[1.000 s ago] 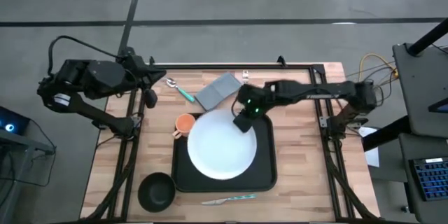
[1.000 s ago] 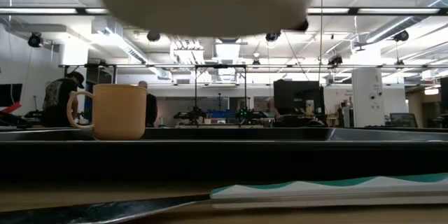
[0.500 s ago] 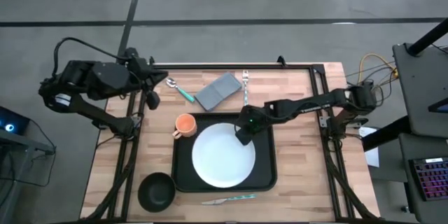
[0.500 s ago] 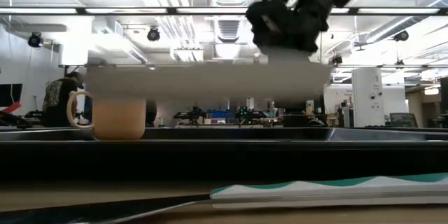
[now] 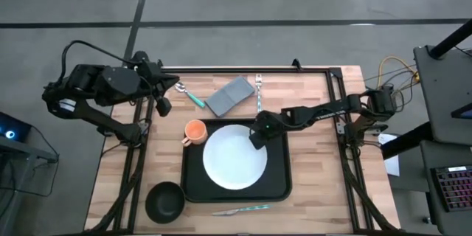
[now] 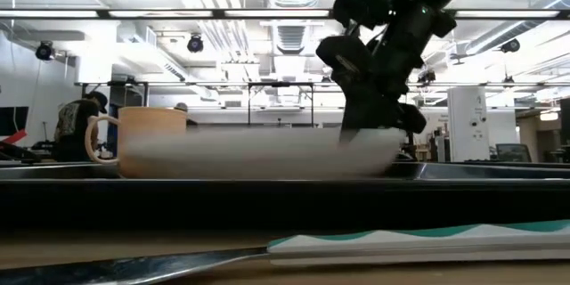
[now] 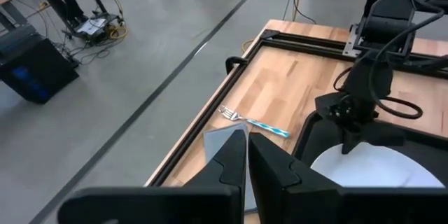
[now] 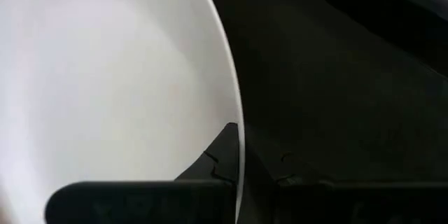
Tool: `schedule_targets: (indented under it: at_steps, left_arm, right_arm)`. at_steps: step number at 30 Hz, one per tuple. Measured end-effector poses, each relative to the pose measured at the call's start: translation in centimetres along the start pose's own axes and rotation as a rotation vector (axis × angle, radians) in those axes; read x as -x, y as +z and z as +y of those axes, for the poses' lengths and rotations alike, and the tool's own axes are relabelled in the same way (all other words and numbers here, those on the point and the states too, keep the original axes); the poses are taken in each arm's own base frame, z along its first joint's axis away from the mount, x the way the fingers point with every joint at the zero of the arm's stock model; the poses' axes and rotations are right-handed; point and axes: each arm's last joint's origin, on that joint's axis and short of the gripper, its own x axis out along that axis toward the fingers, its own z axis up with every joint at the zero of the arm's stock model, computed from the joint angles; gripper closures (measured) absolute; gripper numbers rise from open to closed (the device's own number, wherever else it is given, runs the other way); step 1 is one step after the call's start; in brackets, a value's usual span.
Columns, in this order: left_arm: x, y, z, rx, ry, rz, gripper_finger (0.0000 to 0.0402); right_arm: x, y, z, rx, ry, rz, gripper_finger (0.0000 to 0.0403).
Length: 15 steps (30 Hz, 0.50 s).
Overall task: Set up tray
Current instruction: Put the plate on the tray
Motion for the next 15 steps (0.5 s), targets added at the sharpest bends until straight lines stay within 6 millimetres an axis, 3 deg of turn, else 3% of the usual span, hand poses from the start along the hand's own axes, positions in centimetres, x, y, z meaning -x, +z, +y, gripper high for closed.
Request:
schedule_targets:
  at_steps: [7,15]
  left_arm:
    - [0.0,0.0,0.0,0.001,0.000,-0.001,0.0401]
    - [0.1,0.0,0.0,0.009,-0.001,-0.003,0.0401]
  right_arm:
    - [-1.4,-0.6,-1.0,-0.018,-0.019,0.023,0.0395]
    - [-3.9,-1.1,0.0,0.008,-0.021,0.077,0.0395]
